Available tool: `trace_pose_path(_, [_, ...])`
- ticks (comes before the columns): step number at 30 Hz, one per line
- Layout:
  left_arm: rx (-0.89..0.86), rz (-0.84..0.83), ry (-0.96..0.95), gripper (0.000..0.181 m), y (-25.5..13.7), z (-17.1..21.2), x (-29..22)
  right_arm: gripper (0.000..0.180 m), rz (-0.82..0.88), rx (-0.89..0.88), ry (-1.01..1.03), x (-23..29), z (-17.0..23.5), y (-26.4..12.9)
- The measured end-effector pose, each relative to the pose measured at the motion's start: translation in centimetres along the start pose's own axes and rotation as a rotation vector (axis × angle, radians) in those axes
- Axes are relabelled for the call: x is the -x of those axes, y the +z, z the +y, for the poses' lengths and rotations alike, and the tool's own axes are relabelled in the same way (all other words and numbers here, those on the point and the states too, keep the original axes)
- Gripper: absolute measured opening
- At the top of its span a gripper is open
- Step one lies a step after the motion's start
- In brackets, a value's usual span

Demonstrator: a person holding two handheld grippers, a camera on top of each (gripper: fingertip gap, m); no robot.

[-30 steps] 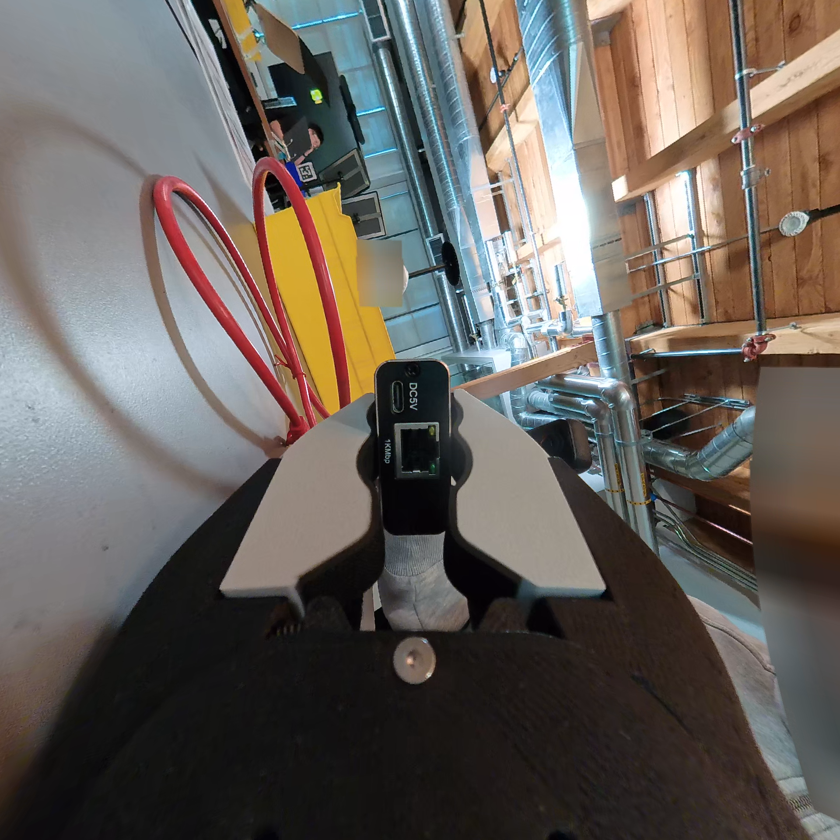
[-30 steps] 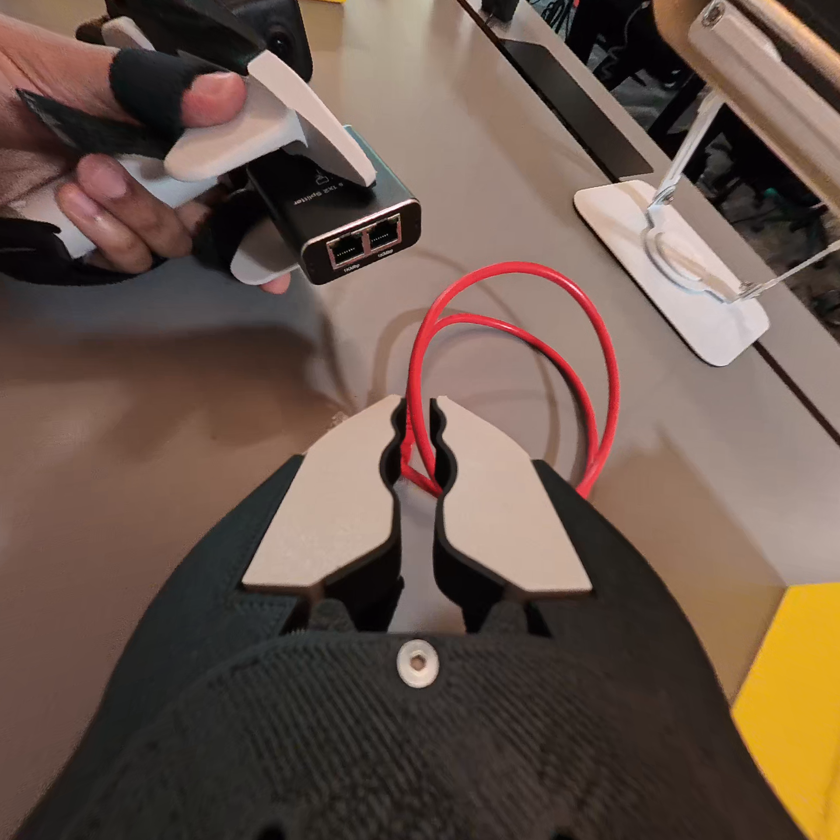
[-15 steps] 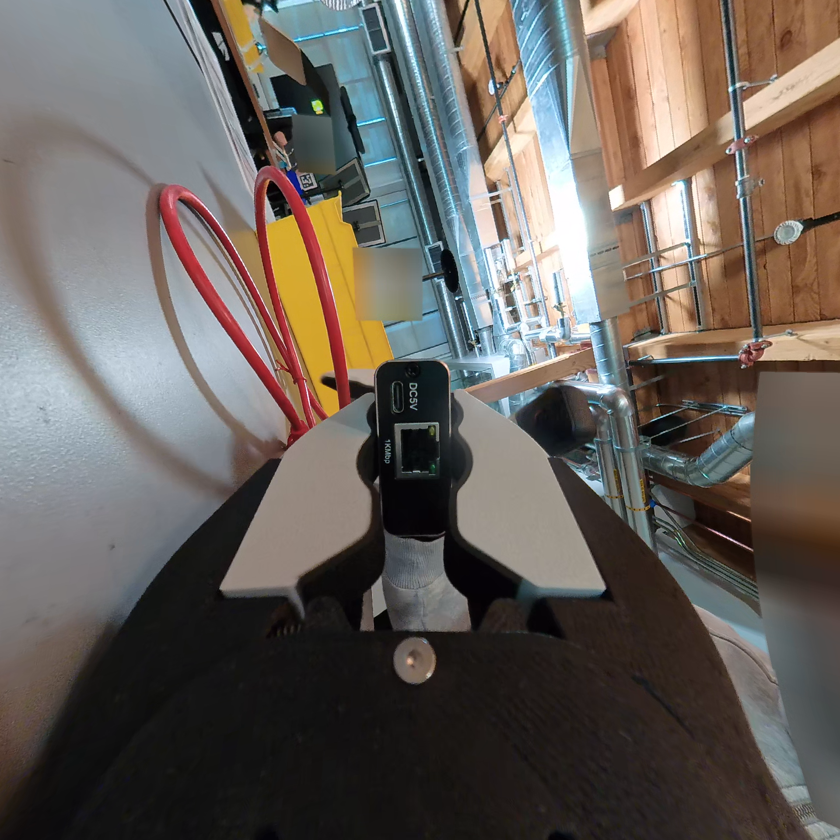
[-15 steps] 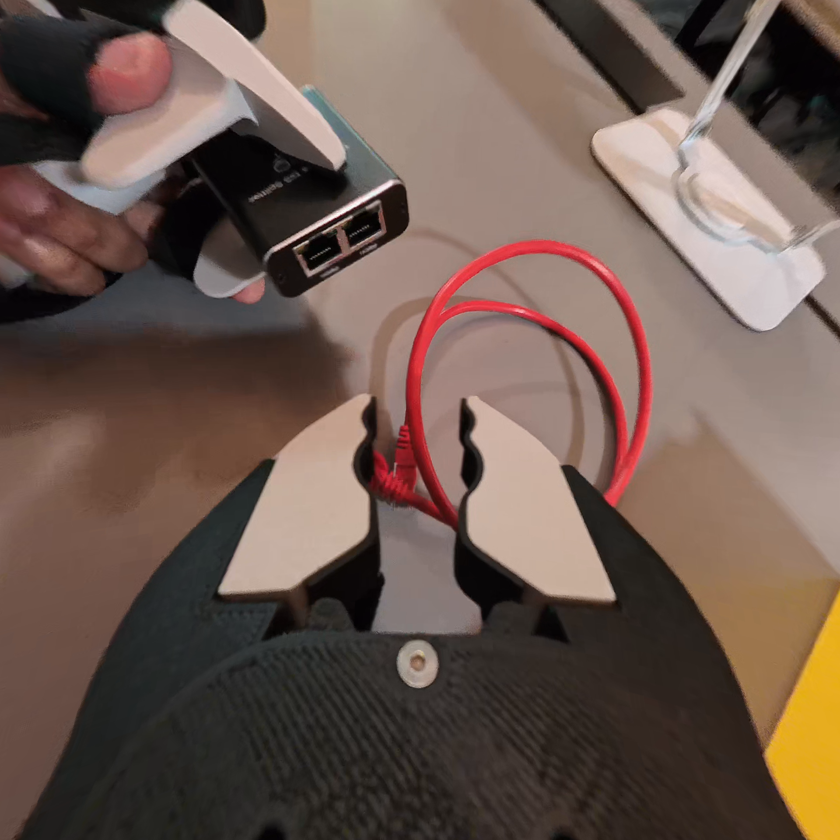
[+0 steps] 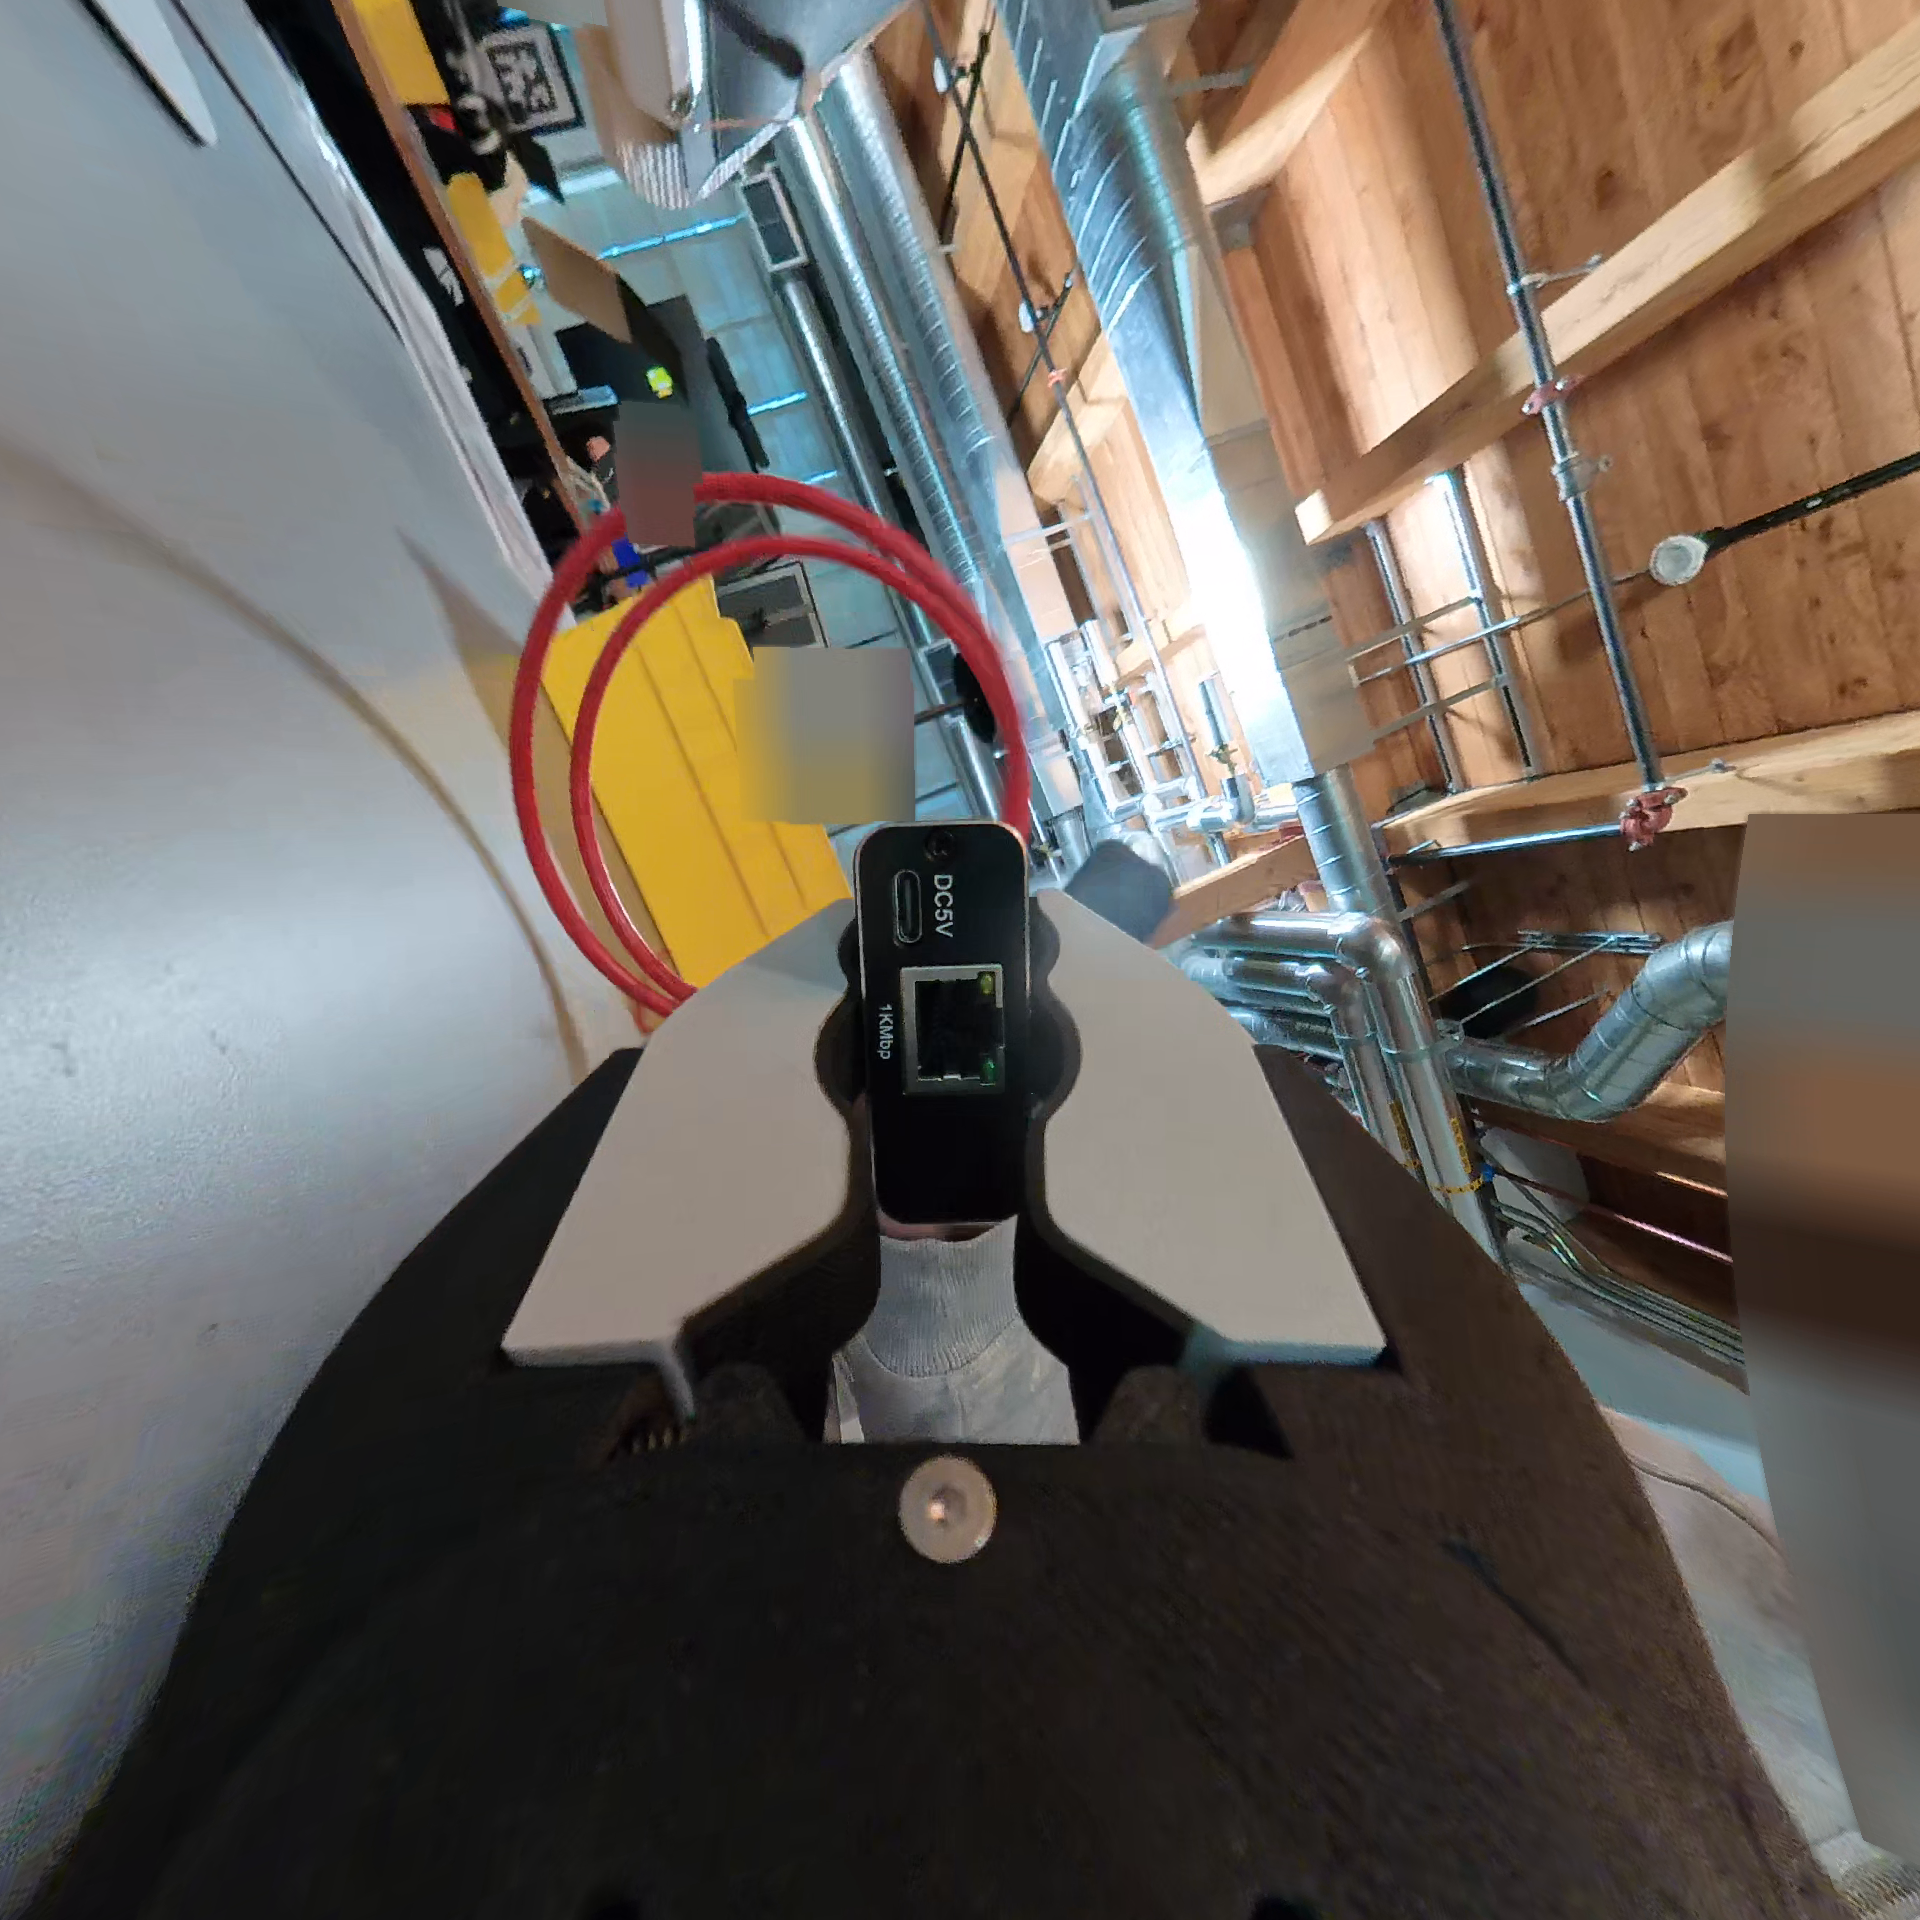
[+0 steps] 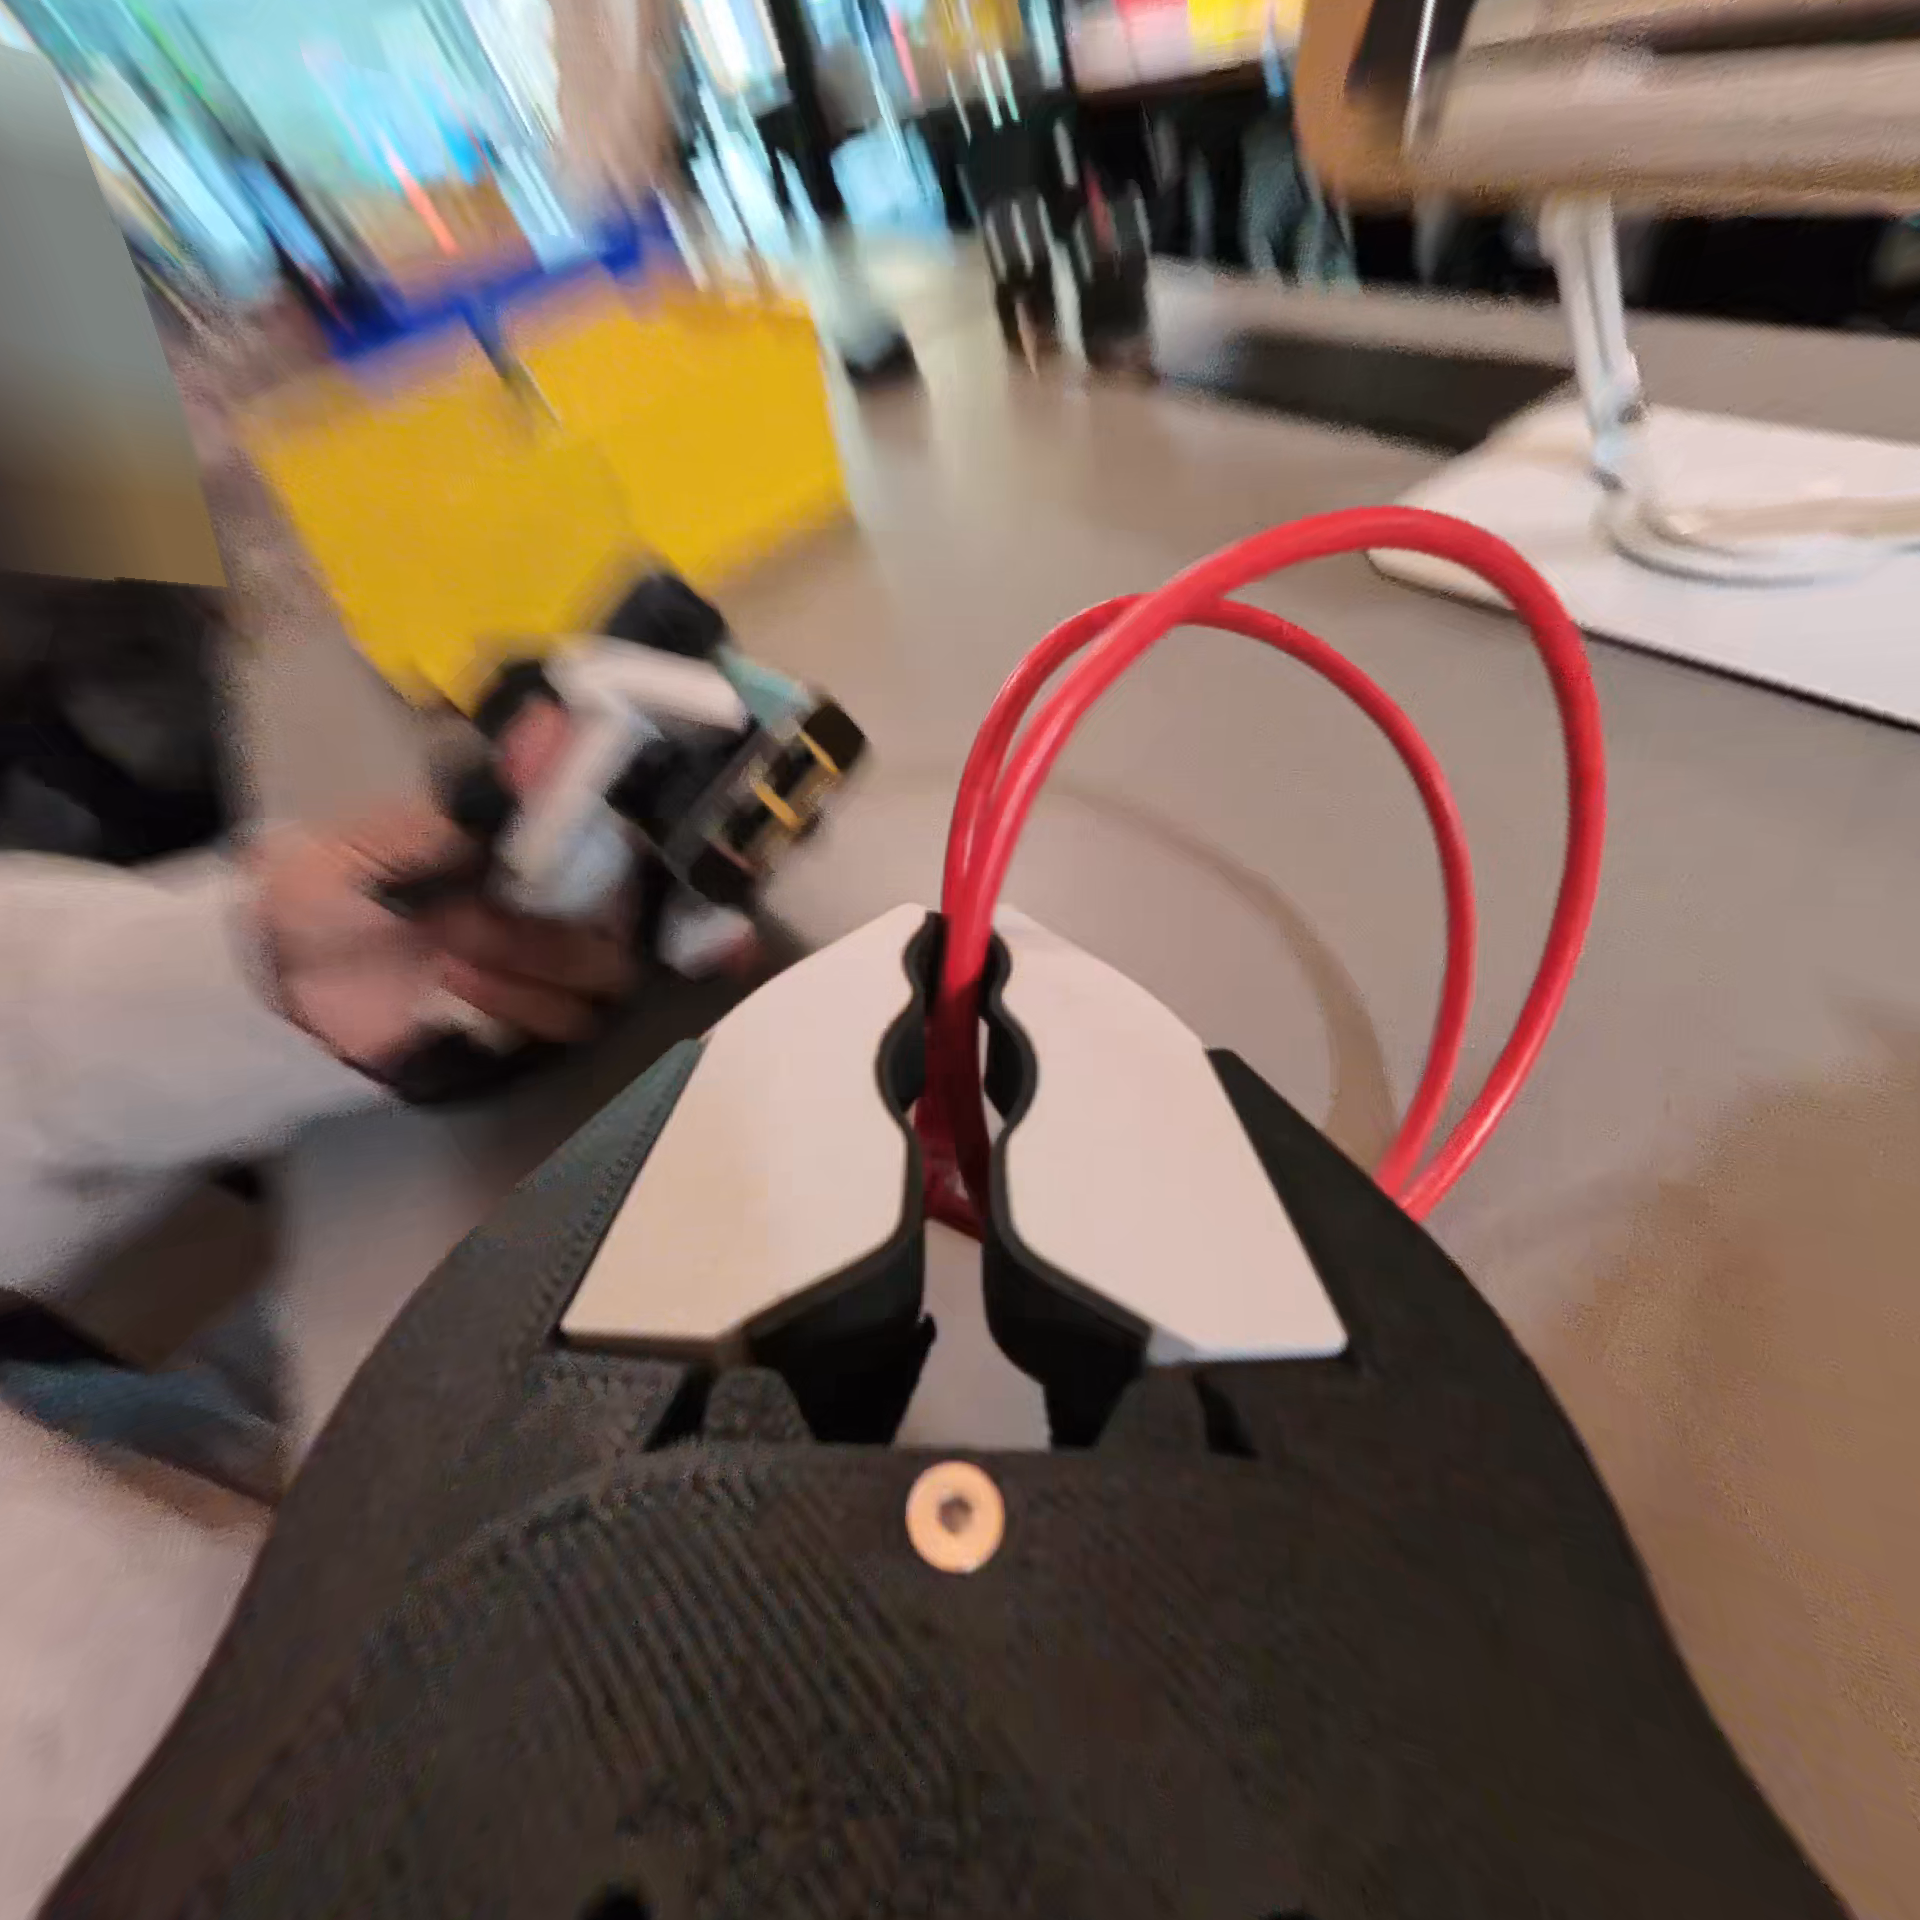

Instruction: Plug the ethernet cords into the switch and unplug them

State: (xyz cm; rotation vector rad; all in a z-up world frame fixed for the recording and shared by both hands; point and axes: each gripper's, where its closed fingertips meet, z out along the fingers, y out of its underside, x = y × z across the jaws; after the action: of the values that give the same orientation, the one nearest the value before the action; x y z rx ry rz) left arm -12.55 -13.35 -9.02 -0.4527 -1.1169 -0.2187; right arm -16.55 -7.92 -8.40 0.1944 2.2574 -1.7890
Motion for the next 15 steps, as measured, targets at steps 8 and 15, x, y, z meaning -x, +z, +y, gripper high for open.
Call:
trace_pose_path(8, [-0.038,-0.006,0.043,0.026,-0.3,-0.7,-0.3,0.005,-0.243,-0.362,0.663,-0.5,-1.5,-2.3])
trace_pose_path(15, [-0.038,-0.019,0.037,0.026,-0.5,-0.8,0.0,0.006,-0.058,-0.220,0.595,1.1,2.4,-1.9])
